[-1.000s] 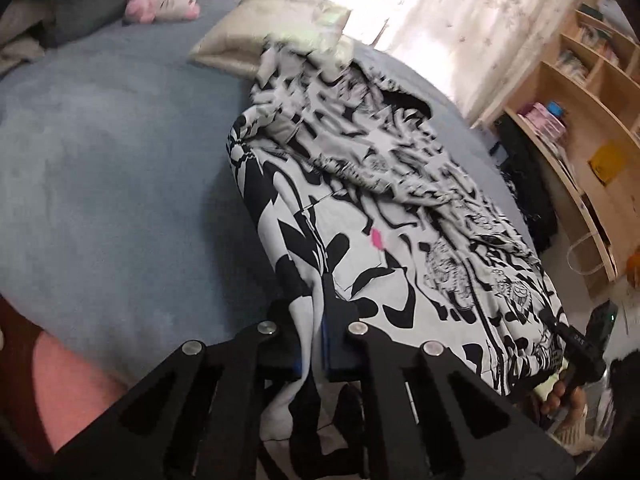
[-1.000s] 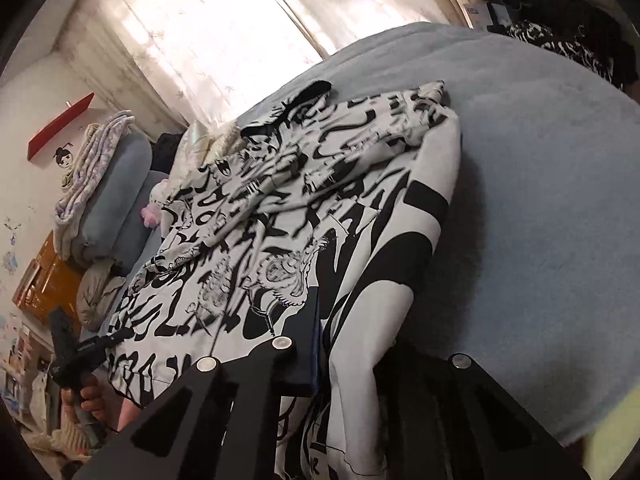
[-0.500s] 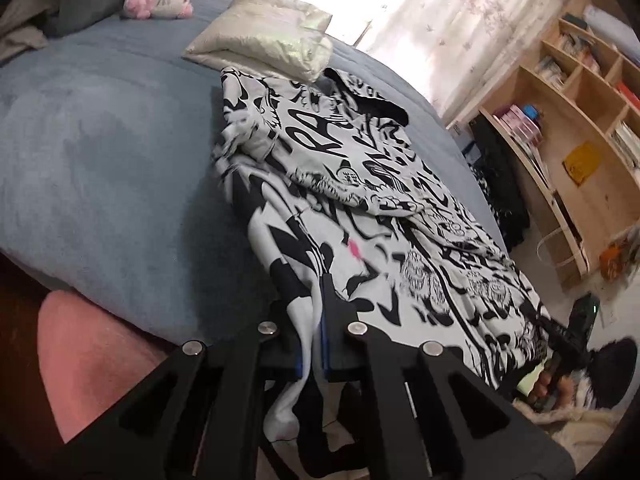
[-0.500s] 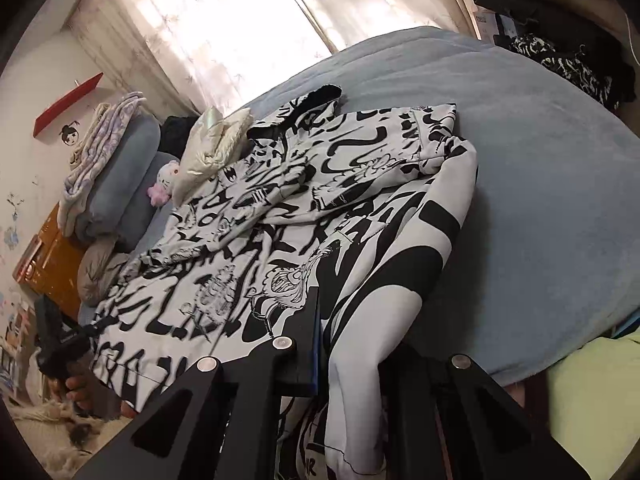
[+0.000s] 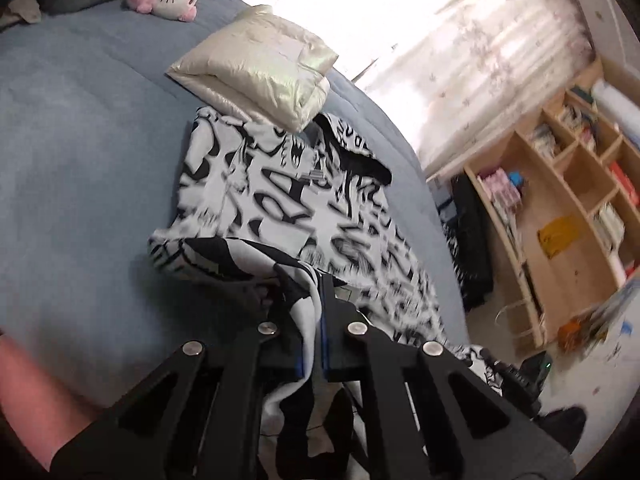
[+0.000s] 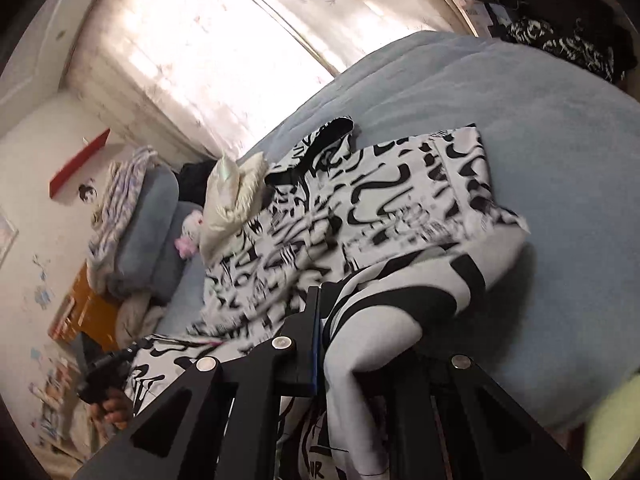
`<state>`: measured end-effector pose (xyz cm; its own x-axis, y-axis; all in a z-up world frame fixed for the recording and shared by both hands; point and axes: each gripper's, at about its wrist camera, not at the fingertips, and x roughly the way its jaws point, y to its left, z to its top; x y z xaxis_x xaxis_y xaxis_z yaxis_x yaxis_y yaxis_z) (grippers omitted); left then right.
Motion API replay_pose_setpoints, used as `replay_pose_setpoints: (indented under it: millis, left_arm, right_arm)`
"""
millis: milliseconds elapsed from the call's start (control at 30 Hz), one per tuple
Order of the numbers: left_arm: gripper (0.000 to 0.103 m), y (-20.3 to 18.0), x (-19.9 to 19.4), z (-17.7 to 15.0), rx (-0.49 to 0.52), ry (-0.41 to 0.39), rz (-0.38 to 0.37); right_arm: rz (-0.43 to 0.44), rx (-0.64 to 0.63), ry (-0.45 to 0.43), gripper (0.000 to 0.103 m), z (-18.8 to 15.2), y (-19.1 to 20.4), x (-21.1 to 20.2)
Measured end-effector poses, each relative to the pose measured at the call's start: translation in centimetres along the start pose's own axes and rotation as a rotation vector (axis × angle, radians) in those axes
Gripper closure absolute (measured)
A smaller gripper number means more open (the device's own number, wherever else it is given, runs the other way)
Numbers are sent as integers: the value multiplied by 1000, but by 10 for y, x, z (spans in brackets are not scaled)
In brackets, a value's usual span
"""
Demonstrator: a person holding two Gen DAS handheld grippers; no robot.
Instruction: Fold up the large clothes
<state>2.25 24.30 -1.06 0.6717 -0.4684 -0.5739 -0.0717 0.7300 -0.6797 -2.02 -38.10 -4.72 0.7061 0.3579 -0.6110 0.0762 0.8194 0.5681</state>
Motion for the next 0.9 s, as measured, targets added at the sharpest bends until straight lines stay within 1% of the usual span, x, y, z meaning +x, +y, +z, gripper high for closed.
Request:
replay_pose_setpoints:
  millis: [100, 167, 233, 267, 333, 400, 433, 467, 500, 533, 600, 633, 667, 733, 767, 833, 867, 900]
  left_arm:
    - [100, -8, 30, 31, -17, -10, 20]
    - [100, -10, 57, 55, -57, -5, 40]
    - [99, -9, 83, 73, -90, 4, 62]
    - [99, -8, 98, 85, -113, 11, 71]
    - [96, -4, 130, 106, -145, 37, 82]
    - [85, 4, 162, 130, -187, 67, 57]
    - [81, 9, 178, 142, -221, 76, 50]
    - [74, 15, 189, 150, -244, 79, 47]
    - [68, 21, 202, 157, -271, 76, 52]
    - [67, 26, 214, 165, -288, 75, 67]
    - [67, 32, 231, 174, -295, 75, 93]
    - [67, 33, 234, 177, -277, 66, 111]
    - [67, 32, 237, 184, -231, 44, 150]
    - [64, 32, 239, 192, -166, 16, 190]
    - [63, 31, 241, 198, -117, 10, 217]
    - [63, 30, 245, 203, -25, 12, 270]
    - [63, 28, 250, 205, 55, 20, 303]
    - [63, 28, 255, 205, 110, 31, 316]
  right_arm:
    - [-8, 27, -10, 92, 37, 8, 23]
    - [-19, 64, -11, 92, 63, 10, 41]
    - [-29, 104, 7, 91, 94, 9, 68]
    - [-33, 120, 13, 86, 106, 7, 78]
    - [-28, 176, 29, 70, 133, 1, 107]
    - [-5, 246, 32, 32, 162, -8, 140]
    - [-5, 265, 25, 24, 174, -11, 152]
    - [-15, 293, 21, 13, 190, -14, 168]
    - [-27, 314, 24, 10, 200, -17, 181]
    - [-39, 339, 28, 10, 211, -21, 197]
    - [-46, 342, 31, 10, 227, -29, 220]
    - [-49, 333, 27, 10, 232, -32, 226]
    - [-59, 314, 14, 10, 240, -33, 231]
    - [-89, 268, -11, 10, 257, -35, 236]
    - [-104, 249, -20, 10, 261, -36, 237]
    - [-167, 162, -19, 10, 272, -40, 241]
    - [-194, 106, -6, 10, 276, -42, 245]
    - [-226, 40, 13, 10, 278, -45, 250]
